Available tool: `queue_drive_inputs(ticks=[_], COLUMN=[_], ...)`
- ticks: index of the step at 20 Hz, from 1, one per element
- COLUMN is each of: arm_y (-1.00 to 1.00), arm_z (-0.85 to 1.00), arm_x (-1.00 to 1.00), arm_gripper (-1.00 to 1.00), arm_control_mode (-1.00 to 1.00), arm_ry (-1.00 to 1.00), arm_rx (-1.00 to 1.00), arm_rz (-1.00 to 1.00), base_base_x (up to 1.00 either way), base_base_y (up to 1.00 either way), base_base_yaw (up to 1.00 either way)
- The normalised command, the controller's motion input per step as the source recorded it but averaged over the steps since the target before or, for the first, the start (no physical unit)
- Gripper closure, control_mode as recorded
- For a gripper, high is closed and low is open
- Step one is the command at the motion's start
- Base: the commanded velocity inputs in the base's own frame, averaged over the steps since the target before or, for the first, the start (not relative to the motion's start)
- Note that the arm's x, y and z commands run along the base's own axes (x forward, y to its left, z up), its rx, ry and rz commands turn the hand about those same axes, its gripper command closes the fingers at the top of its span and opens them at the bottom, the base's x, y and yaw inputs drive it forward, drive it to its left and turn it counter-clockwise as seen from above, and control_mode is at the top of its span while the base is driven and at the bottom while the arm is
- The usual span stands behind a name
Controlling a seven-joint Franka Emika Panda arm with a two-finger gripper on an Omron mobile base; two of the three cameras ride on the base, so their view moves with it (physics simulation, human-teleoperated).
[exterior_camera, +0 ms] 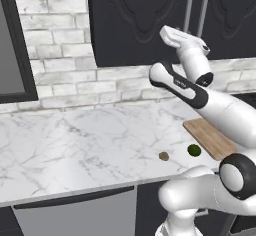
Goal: Open the cabinet. Place the bowl and condiment on the counter. Then place the lime and garlic on the cutting board.
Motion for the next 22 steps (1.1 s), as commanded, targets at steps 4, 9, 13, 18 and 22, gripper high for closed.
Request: queue_drive_inputs(ticks=[4,9,13,18,22], arm_y=[1.00,1.00,1.00,1.00,1.00], arm_z=[0.43,0.42,0.10,-0.01,-0.17], arm_x=[-0.54,-0.72,-0.62,-0.43,-0.20], arm_gripper=[1.00,1.00,1.00,1.00,1.00], arm_control_mode=[-1.00,-1.00,-1.00,-1.00,-1.00], arm_ry=[0.29,0.29,0.19,0.11,0.04], arm_rx=[0.00,0.00,0.00,0.00,-0.02], arm_rz=[0.13,0.14,0.18,0.19,0.18], base_base_x=[0.00,0.00,0.00,0.00,0.00], base_base_y=[0.00,0.00,0.00,0.00,0.00], base_base_yaw=[0.00,0.00,0.00,0.00,0.00])
